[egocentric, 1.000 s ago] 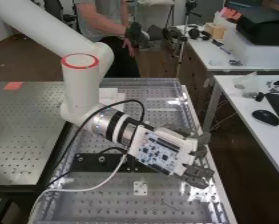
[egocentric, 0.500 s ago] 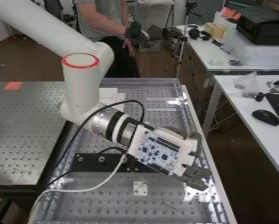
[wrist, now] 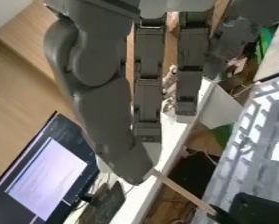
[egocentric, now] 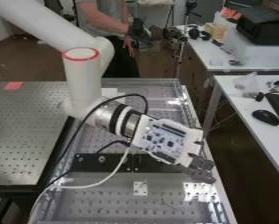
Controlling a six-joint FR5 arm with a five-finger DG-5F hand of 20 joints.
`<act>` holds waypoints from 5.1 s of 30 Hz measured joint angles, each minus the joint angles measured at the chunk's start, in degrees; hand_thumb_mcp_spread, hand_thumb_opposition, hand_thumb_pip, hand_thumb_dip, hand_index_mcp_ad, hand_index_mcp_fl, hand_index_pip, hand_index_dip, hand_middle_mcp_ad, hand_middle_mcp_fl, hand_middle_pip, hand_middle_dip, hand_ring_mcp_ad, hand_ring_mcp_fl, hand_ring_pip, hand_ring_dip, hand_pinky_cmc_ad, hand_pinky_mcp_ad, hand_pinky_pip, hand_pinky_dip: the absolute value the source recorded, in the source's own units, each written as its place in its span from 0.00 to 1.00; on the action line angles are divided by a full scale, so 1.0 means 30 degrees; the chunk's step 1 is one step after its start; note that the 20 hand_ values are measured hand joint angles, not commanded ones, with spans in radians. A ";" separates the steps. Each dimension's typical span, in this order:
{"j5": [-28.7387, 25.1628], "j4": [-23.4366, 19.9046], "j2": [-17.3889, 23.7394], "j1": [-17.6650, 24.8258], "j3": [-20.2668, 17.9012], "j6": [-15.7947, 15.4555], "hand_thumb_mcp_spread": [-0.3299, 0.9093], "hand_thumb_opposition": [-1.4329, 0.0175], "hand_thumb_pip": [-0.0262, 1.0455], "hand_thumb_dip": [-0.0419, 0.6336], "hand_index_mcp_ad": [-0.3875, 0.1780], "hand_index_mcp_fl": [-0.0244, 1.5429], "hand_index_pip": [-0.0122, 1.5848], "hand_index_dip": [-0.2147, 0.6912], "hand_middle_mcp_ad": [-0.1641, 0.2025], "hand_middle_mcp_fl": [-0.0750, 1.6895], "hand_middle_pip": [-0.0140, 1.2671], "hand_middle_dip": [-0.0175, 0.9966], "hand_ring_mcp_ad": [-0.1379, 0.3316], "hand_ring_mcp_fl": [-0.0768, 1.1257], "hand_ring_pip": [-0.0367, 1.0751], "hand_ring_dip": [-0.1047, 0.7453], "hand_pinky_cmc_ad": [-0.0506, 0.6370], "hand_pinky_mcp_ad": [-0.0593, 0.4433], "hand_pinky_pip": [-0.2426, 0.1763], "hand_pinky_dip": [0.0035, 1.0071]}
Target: Grab the chopstick and place it in the clear container
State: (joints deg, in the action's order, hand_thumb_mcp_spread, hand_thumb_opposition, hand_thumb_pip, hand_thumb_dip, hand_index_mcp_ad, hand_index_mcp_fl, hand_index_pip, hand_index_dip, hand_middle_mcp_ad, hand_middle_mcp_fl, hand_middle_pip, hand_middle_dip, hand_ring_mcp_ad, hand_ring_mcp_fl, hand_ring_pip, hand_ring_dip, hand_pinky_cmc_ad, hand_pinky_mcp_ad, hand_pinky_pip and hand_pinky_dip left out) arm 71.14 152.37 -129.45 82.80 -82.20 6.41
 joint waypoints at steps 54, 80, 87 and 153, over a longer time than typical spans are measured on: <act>-0.1042 0.0388 0.6102 0.0748 -0.1805 -0.5203 0.94 0.22 0.49 0.55 0.44 0.99 0.10 0.69 0.56 0.78 0.23 0.61 0.57 0.84 0.12 0.57 0.81 0.52 0.73 0.18; -0.4535 0.3907 0.9529 0.6486 -0.4228 -0.6886 0.92 0.21 0.50 0.55 0.46 0.99 0.08 0.77 0.58 0.78 0.23 0.61 0.57 0.85 0.11 0.57 0.81 0.51 0.77 0.18; -0.6206 0.6352 0.7692 0.7872 -0.2311 -0.6221 0.93 0.21 0.50 0.55 0.45 0.99 0.08 0.77 0.60 0.78 0.22 0.61 0.57 0.85 0.11 0.57 0.81 0.51 0.77 0.18; -0.5043 2.2953 -0.3298 0.9220 1.2239 -0.4172 0.93 0.21 0.50 0.57 0.50 1.00 0.07 0.83 0.61 0.78 0.23 0.61 0.53 0.87 0.10 0.57 0.81 0.55 0.77 0.18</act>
State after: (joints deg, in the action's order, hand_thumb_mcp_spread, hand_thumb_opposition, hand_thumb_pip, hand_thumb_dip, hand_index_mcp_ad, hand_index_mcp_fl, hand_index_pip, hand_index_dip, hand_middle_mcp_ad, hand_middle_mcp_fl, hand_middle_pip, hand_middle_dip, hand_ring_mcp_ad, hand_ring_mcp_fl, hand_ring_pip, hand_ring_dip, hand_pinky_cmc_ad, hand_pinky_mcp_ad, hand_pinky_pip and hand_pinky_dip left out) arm 56.01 221.23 -139.34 110.46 -45.48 -6.11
